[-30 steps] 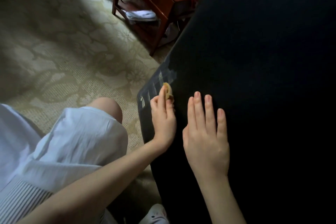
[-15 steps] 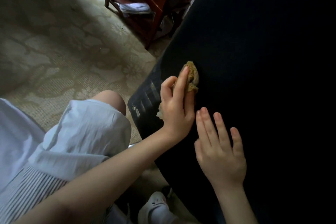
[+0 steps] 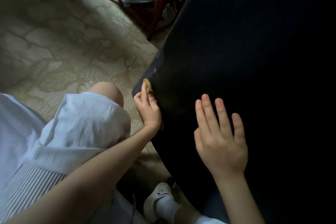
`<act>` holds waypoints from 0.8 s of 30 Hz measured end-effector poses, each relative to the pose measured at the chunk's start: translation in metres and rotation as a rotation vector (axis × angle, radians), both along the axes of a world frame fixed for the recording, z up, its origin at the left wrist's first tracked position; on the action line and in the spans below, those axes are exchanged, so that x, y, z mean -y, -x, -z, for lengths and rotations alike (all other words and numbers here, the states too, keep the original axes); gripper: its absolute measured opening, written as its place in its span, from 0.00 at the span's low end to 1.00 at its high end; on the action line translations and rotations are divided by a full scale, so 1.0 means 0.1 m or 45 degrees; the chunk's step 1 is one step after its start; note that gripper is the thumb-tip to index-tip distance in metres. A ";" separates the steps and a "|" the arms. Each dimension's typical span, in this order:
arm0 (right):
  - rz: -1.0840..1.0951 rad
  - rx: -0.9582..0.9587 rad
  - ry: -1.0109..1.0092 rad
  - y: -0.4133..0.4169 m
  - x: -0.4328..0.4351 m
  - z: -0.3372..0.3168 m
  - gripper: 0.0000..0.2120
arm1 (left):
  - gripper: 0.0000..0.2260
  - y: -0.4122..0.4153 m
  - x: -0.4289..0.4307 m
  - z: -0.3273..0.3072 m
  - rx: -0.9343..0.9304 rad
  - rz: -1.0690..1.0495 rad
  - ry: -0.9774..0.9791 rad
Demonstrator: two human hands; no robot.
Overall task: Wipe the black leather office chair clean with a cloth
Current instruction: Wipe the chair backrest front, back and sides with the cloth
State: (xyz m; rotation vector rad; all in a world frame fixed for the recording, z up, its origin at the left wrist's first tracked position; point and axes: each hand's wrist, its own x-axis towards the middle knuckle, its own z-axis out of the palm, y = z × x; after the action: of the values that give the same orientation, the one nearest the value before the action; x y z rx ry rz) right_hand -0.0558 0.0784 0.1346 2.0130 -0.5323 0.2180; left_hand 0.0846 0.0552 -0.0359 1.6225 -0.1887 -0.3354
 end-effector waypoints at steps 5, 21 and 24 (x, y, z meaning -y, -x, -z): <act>0.009 0.020 -0.020 -0.13 0.02 0.00 0.22 | 0.19 -0.10 0.01 0.39 -0.241 0.004 -0.264; 0.048 0.000 -0.015 -0.18 0.04 0.00 0.22 | 0.19 0.02 -0.01 -0.41 -0.241 0.193 -0.013; 0.038 -0.014 -0.019 -0.14 0.04 0.01 0.22 | 0.19 0.08 -0.06 -0.74 -0.057 0.224 0.145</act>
State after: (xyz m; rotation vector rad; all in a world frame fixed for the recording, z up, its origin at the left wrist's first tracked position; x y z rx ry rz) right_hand -0.0422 0.0745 0.1340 2.0183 -0.5581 0.1848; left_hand 0.0770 0.0614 0.0385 1.4881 -0.3121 -0.4871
